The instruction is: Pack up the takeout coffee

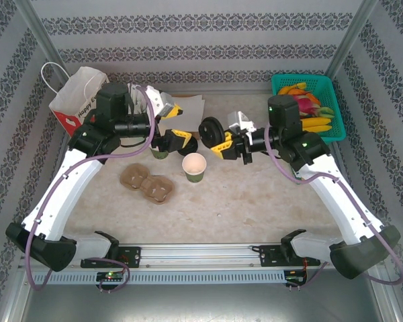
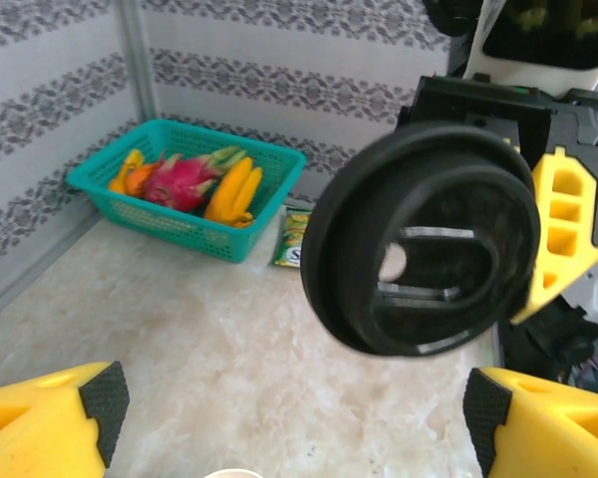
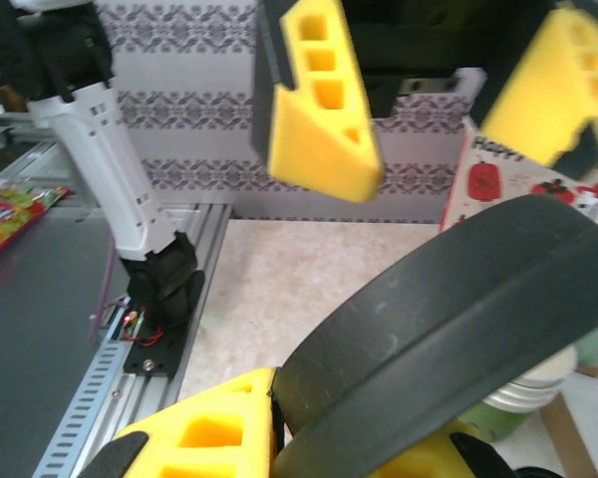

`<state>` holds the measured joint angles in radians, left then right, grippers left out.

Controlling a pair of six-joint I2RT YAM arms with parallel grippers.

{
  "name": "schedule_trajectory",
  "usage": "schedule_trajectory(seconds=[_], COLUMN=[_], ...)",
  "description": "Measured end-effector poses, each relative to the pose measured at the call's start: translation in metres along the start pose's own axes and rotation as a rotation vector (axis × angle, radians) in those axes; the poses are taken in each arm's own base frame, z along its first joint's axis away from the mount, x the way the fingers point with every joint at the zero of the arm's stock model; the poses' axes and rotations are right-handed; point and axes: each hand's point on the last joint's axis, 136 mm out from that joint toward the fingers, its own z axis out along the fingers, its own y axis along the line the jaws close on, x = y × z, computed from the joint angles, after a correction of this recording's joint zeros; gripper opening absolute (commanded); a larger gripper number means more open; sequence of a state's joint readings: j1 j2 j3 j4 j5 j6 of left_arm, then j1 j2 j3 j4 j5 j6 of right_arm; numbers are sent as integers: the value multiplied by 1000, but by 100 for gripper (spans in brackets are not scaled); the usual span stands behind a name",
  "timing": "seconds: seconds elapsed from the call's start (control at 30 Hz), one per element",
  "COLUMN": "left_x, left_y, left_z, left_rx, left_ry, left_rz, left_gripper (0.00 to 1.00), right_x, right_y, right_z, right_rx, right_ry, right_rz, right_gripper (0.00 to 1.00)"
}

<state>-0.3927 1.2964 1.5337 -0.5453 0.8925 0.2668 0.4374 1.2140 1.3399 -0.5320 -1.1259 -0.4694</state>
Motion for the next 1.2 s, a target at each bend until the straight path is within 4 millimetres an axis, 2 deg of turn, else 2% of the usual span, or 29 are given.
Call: schedule_trajectory(seconds=[0.17, 0.3, 0.53, 0.73, 0.93, 1.1, 1.13, 1.17, 1.2], left_x=[6, 14, 17, 18, 17, 17, 18, 17, 17], left_y=[-10, -18, -25, -22, -21, -21, -21, -20, -19], left_z=[8, 8, 6, 9, 9, 10, 10, 10, 11], left_rx=[82, 122, 159, 168, 164, 167, 165, 162, 155], left_ry=[42, 66, 78, 86, 88, 88, 89, 89, 89], left_rz=[30, 51, 84, 96, 100, 90, 89, 86, 85], left_gripper=[78, 76, 64, 46, 19, 3, 0, 0, 0], right_x=[1, 4, 8, 5, 7, 4, 5, 4, 5], right_y=[8, 7, 6, 13, 13, 13, 13, 11, 10], right_z=[9, 17, 26, 31, 33, 35, 36, 36, 36], right_rx=[-38, -60, -77, -99, -96, -93, -90, -85, -77], right_ry=[4, 12, 28, 26, 35, 32, 34, 33, 36], right_rz=[-32, -24, -8, -19, -18, -34, -30, -33, -30], right_gripper=[0, 0, 0, 0, 0, 0, 8, 19, 26])
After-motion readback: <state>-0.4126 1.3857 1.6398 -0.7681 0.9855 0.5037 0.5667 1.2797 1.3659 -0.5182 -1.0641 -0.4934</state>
